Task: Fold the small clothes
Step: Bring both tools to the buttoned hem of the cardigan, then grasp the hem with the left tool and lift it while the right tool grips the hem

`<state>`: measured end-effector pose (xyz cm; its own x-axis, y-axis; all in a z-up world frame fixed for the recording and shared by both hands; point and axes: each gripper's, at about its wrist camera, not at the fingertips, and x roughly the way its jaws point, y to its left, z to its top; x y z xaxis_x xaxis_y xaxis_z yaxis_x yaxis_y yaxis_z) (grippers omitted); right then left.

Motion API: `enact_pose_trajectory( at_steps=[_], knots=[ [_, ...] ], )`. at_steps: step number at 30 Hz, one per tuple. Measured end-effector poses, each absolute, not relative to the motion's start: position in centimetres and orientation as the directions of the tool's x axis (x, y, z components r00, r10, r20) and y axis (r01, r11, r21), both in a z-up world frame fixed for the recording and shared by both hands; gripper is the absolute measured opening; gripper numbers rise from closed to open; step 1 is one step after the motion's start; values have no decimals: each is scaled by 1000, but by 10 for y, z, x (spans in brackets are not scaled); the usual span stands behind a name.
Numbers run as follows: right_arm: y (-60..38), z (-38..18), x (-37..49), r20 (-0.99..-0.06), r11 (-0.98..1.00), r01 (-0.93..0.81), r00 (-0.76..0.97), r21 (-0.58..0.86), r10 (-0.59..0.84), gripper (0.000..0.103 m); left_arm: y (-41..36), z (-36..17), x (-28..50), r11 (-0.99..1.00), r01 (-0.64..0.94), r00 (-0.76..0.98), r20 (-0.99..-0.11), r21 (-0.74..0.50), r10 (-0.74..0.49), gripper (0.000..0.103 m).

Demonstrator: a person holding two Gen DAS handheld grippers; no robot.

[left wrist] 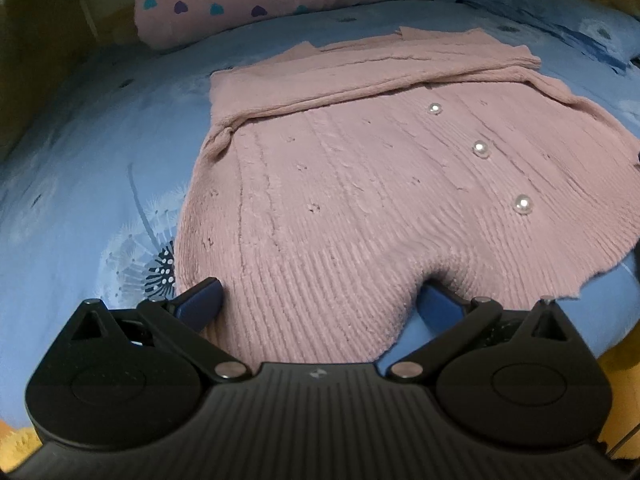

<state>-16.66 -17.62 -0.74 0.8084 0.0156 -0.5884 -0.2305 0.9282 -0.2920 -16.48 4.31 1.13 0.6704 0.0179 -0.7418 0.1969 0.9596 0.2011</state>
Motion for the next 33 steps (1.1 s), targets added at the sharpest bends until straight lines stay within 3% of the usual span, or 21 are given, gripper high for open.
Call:
enact_pose_trajectory(
  at_steps=[8, 11, 16, 18, 20, 27, 33],
  knots=[
    [-186, -10, -166, -584, 960, -195, 811, -202, 42, 71, 43, 11, -165, 965, 175, 677, -736, 194, 25, 103],
    [-187, -9, -165, -584, 963, -204, 809, -178, 64, 59, 42, 12, -168, 966, 162, 688, -725, 200, 34, 103],
    [-184, -9, -166, -554, 962, -179, 832, -204, 37, 50, 42, 13, -173, 969, 147, 702, -711, 198, 38, 98],
    [-186, -10, -168, -546, 963, -168, 837, -209, 28, 43, 42, 14, -176, 972, 136, 716, -697, 193, 38, 82],
    [-189, -11, -168, -542, 967, -154, 840, -203, 19, 27, 41, 16, -178, 973, 134, 728, -685, 187, 31, 69],
    [-200, -7, -165, -514, 981, -118, 858, -155, 22, 9, 44, 24, -177, 988, 94, 759, -651, 122, 8, 24],
    [-195, 6, -166, -445, 968, -121, 895, -219, 11, 8, 45, 42, -172, 992, 76, 803, -597, 95, -4, 15]
  ],
)
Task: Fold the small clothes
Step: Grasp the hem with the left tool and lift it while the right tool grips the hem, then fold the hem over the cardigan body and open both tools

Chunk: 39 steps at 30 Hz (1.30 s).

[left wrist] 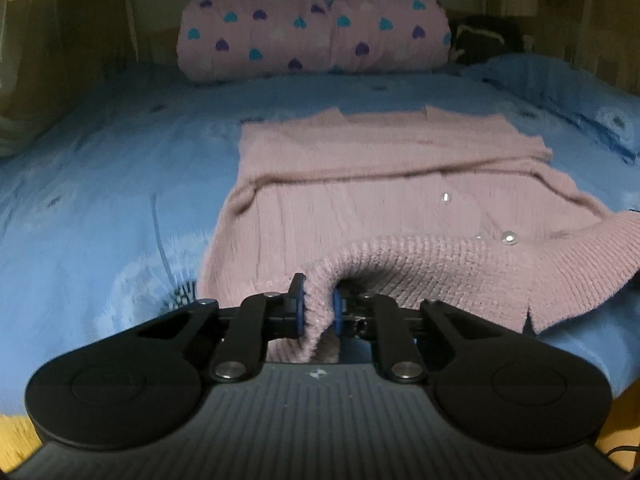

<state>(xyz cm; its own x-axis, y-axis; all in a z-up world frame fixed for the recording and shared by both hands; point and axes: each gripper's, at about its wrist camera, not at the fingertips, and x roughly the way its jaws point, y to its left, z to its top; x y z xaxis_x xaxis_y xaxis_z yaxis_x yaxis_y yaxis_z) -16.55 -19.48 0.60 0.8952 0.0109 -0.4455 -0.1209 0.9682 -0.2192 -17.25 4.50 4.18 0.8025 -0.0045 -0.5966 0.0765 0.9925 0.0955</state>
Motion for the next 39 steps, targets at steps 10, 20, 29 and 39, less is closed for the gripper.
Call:
enact_pose_trajectory(
  at_steps=[10, 20, 29, 39],
  knots=[
    [-193, 41, -139, -339, 954, -113, 941, -277, 13, 8, 36, 87, -143, 989, 73, 874, -487, 132, 1, 12],
    [-193, 72, -88, -228, 947, -67, 974, -313, -6, 8, 23, 132, -81, 983, 48, 930, -366, 176, 20, 12],
    [-187, 95, -24, -149, 933, -19, 988, -360, -38, 8, 17, 149, 2, 981, 24, 946, -321, 194, 40, 12],
    [-175, 63, 72, -195, 909, 11, 976, -417, -101, 8, 11, 101, 106, 981, 19, 911, -408, 193, 62, 12]
  ],
)
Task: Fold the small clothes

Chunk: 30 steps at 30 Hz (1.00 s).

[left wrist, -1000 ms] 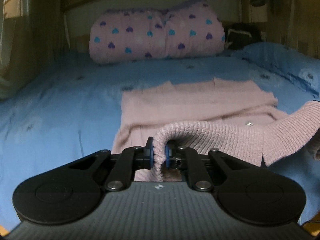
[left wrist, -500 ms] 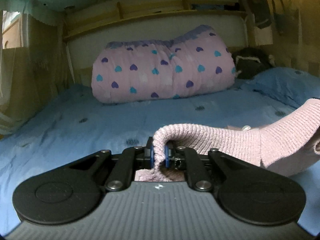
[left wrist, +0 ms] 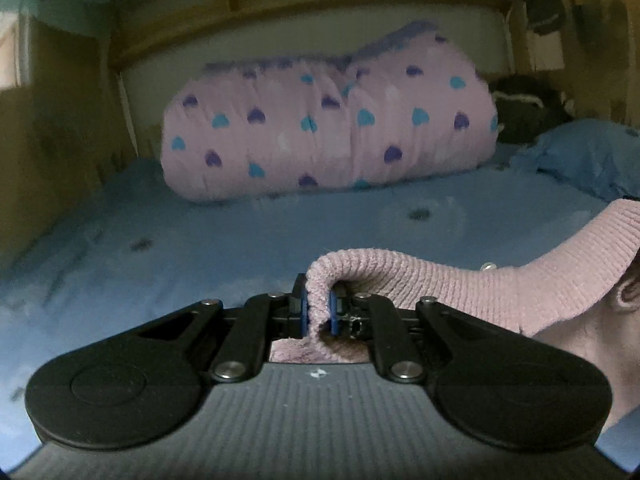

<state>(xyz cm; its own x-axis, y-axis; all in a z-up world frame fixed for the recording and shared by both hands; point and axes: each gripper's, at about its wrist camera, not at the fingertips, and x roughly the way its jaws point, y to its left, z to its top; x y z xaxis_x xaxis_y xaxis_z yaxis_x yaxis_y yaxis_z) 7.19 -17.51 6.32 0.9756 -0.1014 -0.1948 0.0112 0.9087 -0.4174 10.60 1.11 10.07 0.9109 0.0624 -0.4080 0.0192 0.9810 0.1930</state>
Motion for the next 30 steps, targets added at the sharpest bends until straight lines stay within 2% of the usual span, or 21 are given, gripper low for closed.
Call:
enact_pose_trajectory(
  at_steps=[9, 14, 16, 18, 20, 21, 24, 30],
  knots=[
    [-167, 2, 138, -342, 897, -57, 934, -437, -107, 8, 22, 24, 172, 973, 24, 834, -541, 230, 108, 13],
    [-168, -23, 161, -438, 907, -81, 891, -413, -120, 10, 24, 12, 183, 976, 24, 819, -565, 215, 104, 14],
    [-169, -24, 163, -453, 913, -86, 884, -398, -114, 10, 26, 17, 180, 978, 26, 815, -571, 207, 99, 19],
    [-170, -20, 163, -467, 918, -96, 878, -385, -104, 10, 28, 26, 172, 979, 32, 817, -570, 199, 89, 36],
    [-174, -14, 162, -477, 925, -112, 875, -364, -82, 10, 34, 38, 161, 980, 44, 825, -560, 194, 74, 49],
    [-178, -10, 159, -484, 932, -123, 873, -340, -62, 12, 36, 43, 154, 980, 51, 831, -553, 194, 66, 50],
    [-192, 2, 145, -485, 952, -134, 874, -277, -18, 47, 43, 59, 137, 975, 79, 838, -543, 209, 48, 50],
    [-222, 22, 114, -470, 966, -161, 881, -203, 49, 50, 54, 80, 104, 974, 131, 835, -551, 187, -7, 52]
  ],
)
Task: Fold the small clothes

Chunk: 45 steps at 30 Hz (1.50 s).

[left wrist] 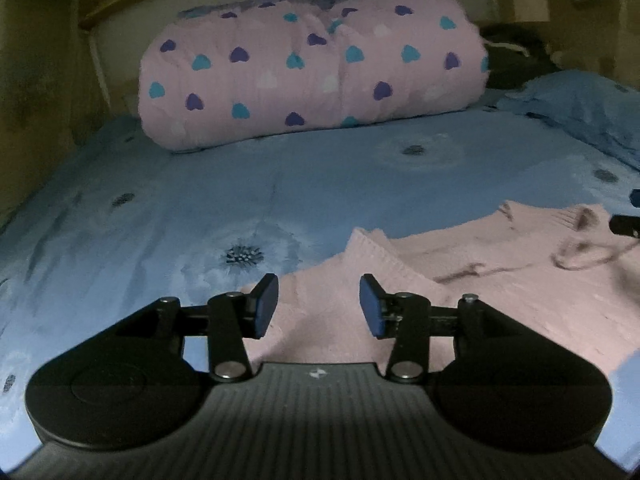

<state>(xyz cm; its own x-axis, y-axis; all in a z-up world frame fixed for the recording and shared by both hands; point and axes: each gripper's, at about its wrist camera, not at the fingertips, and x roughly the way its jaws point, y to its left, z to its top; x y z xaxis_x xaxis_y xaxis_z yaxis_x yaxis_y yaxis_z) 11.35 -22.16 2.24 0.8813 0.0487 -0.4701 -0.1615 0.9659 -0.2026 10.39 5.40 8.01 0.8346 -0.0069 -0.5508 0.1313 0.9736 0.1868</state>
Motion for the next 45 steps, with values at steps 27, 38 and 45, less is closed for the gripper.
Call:
enact_pose_trajectory(
  at_steps=[27, 38, 45],
  knots=[
    [-230, -20, 123, -478, 910, -280, 872, -308, 106, 10, 33, 26, 125, 922, 139, 829, -552, 360, 90, 13],
    [-293, -16, 146, -500, 1000, 16, 866, 23, -2, 36, 76, 31, 160, 928, -25, 813, -532, 371, 234, 17],
    [-311, -7, 143, -501, 992, 74, 865, 104, -12, 50, 95, 41, 160, 934, -103, 804, -524, 342, 281, 23]
  ],
)
